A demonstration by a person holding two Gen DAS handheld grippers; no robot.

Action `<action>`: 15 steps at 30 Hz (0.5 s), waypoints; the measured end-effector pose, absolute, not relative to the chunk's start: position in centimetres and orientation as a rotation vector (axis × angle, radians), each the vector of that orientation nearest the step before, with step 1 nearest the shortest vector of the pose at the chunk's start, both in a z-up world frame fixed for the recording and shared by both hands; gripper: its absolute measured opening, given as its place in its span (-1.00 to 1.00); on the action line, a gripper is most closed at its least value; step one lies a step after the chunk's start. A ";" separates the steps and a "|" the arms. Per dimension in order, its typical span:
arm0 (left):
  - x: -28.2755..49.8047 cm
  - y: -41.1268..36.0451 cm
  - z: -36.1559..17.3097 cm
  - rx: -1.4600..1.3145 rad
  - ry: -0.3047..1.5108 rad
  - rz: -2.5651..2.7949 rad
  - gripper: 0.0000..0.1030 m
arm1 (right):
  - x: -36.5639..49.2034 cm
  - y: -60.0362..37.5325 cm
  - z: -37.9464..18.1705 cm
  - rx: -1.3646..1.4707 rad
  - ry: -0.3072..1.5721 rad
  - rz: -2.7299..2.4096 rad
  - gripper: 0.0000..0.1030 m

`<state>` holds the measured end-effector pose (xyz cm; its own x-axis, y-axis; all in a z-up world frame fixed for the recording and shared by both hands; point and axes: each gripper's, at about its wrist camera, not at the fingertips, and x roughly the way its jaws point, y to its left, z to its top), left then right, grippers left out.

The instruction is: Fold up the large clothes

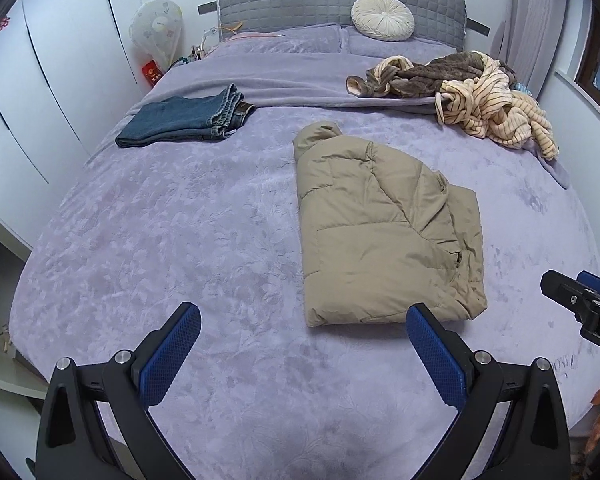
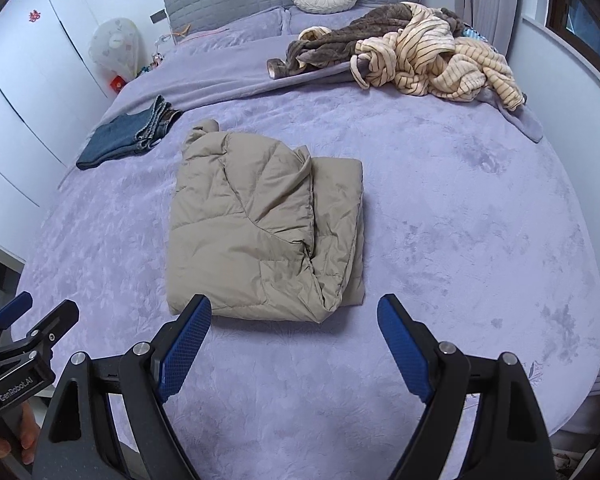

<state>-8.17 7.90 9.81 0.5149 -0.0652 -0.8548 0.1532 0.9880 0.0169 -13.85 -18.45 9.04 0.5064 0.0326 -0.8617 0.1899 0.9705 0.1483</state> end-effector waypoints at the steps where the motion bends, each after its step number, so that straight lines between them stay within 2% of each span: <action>1: -8.3 8.0 10.1 0.091 1.016 -0.128 1.00 | -14.0 -18.3 9.3 0.231 1.034 -0.100 0.69; 15: -8.6 8.3 11.9 0.069 0.987 -0.115 1.00 | -14.2 -18.6 11.5 0.215 0.984 -0.129 0.69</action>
